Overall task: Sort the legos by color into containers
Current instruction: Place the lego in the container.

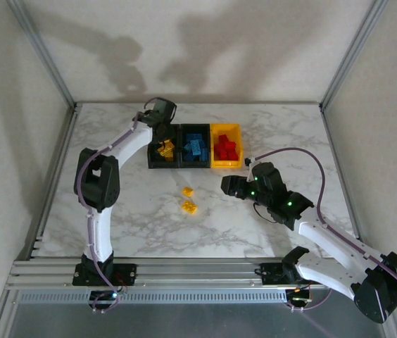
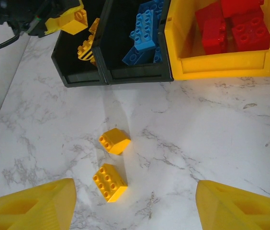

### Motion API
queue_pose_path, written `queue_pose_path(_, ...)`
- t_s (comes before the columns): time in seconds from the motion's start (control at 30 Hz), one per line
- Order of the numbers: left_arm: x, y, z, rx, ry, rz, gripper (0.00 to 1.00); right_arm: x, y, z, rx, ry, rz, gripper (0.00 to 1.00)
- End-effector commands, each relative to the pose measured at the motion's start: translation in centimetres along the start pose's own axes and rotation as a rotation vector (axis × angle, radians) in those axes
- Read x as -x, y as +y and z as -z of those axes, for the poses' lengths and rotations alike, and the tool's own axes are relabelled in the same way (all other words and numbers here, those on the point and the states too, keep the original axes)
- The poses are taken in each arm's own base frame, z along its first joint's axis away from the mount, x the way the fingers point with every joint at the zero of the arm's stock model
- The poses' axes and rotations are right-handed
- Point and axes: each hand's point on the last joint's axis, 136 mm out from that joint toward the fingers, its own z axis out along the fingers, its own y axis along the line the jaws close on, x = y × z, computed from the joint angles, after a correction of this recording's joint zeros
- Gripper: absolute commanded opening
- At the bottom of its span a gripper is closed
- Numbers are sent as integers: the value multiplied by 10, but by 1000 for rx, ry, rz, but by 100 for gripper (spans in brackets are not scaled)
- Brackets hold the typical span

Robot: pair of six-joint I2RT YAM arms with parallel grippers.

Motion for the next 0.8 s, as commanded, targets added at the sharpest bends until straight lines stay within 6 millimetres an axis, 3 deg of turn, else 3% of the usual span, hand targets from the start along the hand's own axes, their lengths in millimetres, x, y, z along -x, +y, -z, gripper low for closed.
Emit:
queue_pose_path(0.0,15,0,-6,14,-18,-3,32,9,9,3,19,-30,19,67)
queue_pose_path(0.27,16,-13,-27,-35,6,23,37,7,6,2,9,-23,15,67)
queue_pose_path(0.43,15,-15,-32,-30,19,23,52,8,7,2,12,-24,14,67)
queue_pose_path(0.63,21,-16,-11,-59,2,29,64,9,8,0,16,-23,16,67)
queue_pose_path(0.77,25,-15,8,-77,-12,33,63,10,12,-2,29,-25,21,67)
